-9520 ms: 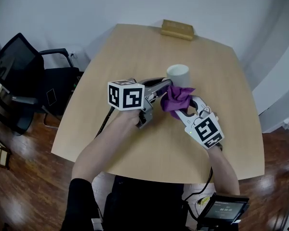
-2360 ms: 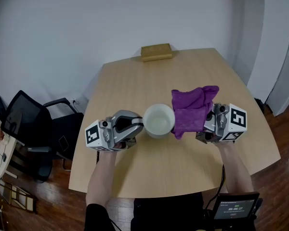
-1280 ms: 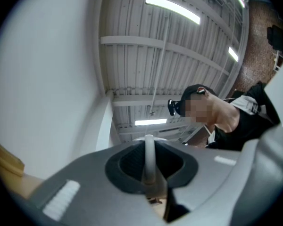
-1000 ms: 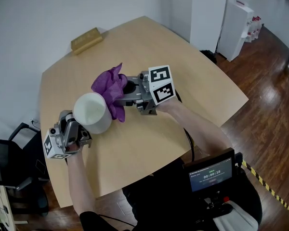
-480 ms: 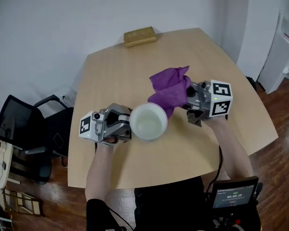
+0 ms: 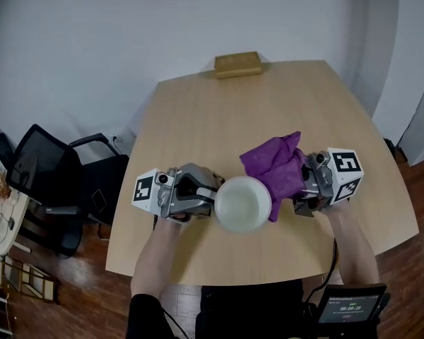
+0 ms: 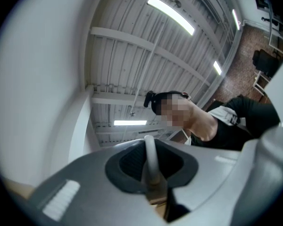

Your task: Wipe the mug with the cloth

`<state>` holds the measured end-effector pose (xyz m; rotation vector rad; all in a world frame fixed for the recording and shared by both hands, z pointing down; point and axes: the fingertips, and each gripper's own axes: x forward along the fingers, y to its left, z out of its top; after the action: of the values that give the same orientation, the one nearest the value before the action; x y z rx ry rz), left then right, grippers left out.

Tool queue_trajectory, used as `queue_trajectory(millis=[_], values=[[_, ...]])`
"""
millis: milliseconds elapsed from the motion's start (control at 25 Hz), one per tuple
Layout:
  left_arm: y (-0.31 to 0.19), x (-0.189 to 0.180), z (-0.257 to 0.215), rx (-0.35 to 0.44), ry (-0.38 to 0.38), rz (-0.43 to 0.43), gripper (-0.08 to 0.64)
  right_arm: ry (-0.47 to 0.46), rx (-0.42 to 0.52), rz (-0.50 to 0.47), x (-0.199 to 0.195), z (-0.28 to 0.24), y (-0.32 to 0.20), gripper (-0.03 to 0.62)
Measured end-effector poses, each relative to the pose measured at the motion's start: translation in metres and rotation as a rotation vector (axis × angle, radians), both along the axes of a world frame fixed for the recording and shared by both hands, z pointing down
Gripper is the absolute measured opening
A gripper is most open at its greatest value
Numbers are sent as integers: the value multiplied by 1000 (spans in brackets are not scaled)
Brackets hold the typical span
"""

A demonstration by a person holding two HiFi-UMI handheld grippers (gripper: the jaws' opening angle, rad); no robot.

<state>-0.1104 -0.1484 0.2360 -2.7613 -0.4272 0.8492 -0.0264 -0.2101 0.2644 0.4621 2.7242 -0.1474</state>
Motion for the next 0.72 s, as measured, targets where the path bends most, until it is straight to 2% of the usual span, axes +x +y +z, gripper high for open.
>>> queue_trajectory(millis=[160, 280, 360, 440, 520, 640, 720], values=[[11, 1, -2, 46, -20, 4, 74, 203, 68, 53, -25, 40, -2, 71], [18, 6, -2, 78, -43, 4, 72, 390, 180, 78, -43, 79, 5, 71], [20, 7, -2, 88, -55, 3, 72, 456, 217, 112, -46, 91, 1, 72], [20, 6, -2, 92, -64, -2, 72, 409, 190, 158, -36, 74, -10, 72], [19, 4, -3, 96, -67, -12, 72, 262, 143, 178, -13, 38, -18, 72], [14, -1, -5, 92, -60, -43, 72, -27, 133, 92, 32, -20, -3, 72], [11, -4, -7, 87, -52, -59, 72, -132, 145, 25, 46, -40, 15, 71]])
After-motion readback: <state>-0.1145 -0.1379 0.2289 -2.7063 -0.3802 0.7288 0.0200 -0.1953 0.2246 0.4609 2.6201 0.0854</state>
